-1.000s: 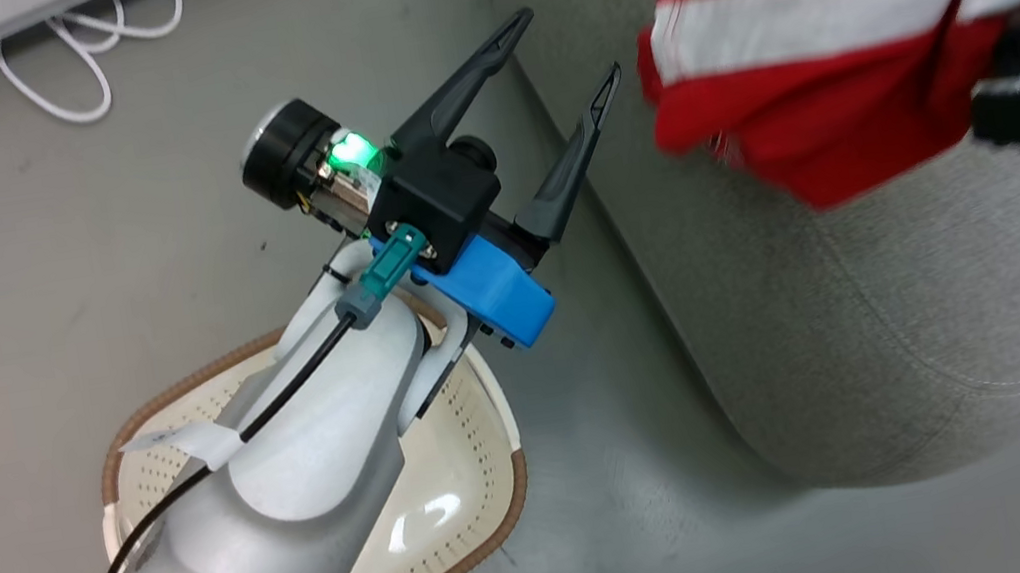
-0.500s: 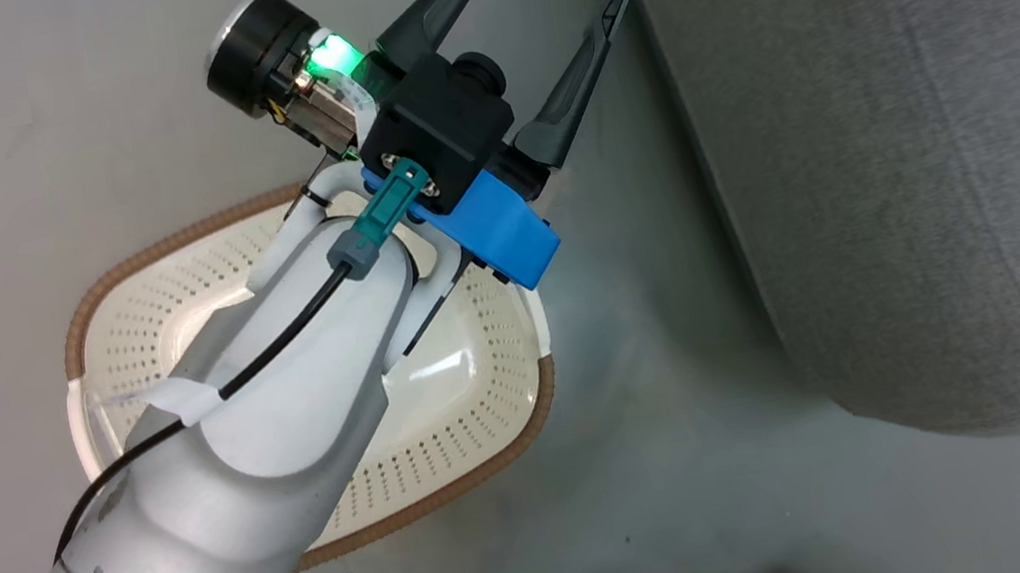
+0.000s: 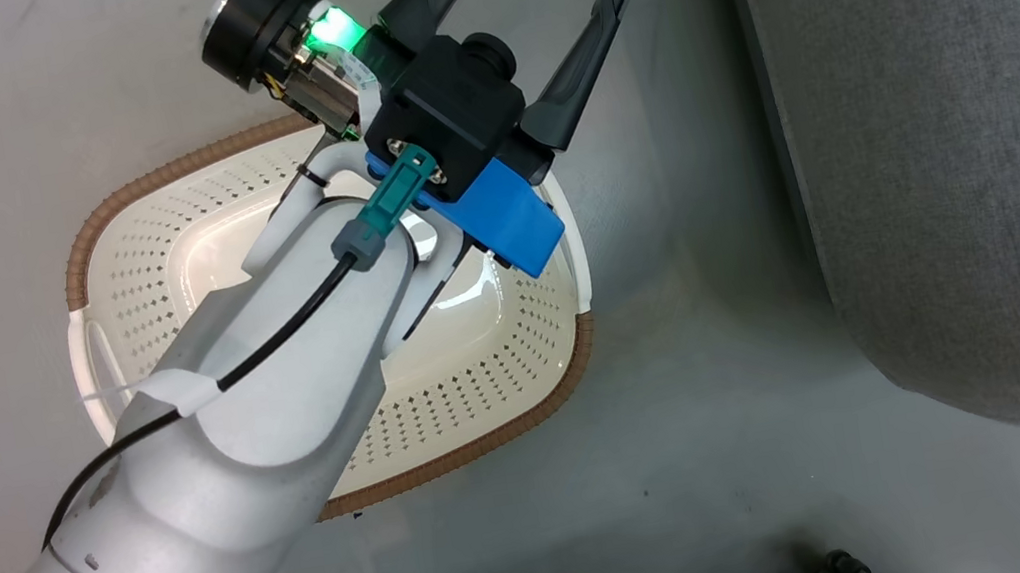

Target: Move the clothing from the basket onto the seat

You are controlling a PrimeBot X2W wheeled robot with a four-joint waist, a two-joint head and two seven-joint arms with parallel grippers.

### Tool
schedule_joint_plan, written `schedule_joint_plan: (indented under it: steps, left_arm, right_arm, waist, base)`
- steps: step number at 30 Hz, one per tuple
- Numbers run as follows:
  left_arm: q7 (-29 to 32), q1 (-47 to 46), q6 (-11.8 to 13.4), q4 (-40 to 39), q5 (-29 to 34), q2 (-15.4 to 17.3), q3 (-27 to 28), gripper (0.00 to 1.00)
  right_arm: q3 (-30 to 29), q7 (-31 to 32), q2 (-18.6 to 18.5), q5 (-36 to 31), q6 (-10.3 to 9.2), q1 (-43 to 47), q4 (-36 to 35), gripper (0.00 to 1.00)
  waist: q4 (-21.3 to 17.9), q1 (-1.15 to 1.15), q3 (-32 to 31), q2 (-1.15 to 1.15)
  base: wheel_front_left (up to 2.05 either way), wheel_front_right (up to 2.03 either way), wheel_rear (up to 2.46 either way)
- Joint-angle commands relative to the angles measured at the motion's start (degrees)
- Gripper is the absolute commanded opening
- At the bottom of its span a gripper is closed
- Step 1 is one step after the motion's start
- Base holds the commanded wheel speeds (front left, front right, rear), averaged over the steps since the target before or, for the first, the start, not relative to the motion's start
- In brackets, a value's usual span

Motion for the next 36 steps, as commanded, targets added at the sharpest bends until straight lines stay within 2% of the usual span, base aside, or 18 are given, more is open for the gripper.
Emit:
schedule_joint_plan:
  steps: [1, 9, 17, 18, 19, 27, 36]
  left_arm:
    - [-0.3, -1.0, 0.2, -0.2, 0.1, 0.4, 0.0, 1.00]
    - [-0.5, -1.0, 0.5, 0.1, -0.3, 0.8, -0.3, 1.00]
    - [-0.7, -0.4, 0.7, 0.5, -0.9, 0.9, -0.6, 1.00]
    - [-0.8, -0.2, 0.8, 0.6, -1.0, 0.9, -0.6, 1.00]
    - [-0.9, 0.0, 0.9, 0.7, -1.1, 0.9, -0.6, 1.00]
    - [-2.1, 3.4, 1.6, 1.7, -2.5, 0.4, 0.4, 1.00]
    - [-2.5, 10.1, 3.5, 0.1, -3.9, 0.5, 4.4, 1.00]
  right_arm:
    - [-0.3, -0.2, -0.2, -0.1, 0.01, 0.2, 1.6, 0.00]
    - [0.9, -0.2, 1.0, 0.9, 0.02, 3.3, 11.6, 0.00]
    - [1.8, -0.2, 2.0, 2.6, 0.01, 5.8, 12.6, 0.00]
    - [1.9, -0.2, 2.2, 2.6, 0.01, 6.2, 12.4, 0.38]
    - [2.1, -0.2, 2.2, 2.6, 0.01, 6.7, 12.0, 1.00]
    - [1.8, -0.2, 4.5, 1.2, 0.01, 14.6, 6.5, 1.00]
    - [3.8, -0.2, 8.7, 1.0, 0.01, 26.4, -3.9, 1.00]
  waist:
    - [0.1, -0.01, 0.2, 0.00]
    - [-0.2, -0.01, 0.2, 0.00]
    - [-0.5, -0.01, -1.2, 0.00]
    - [-0.5, -0.01, -1.7, 0.00]
    - [-0.5, -0.01, -2.1, 0.00]
    - [-0.4, -0.01, -8.6, 0.00]
    - [0.2, -0.01, -17.0, 0.00]
  base:
    - [0.00, 0.00, 0.00]
    - [0.00, 0.00, 0.00]
    - [0.00, 0.00, 0.00]
    - [0.00, 0.00, 0.00]
    - [0.00, 0.00, 0.00]
    - [0.00, 0.00, 0.00]
    - [0.00, 0.00, 0.00]
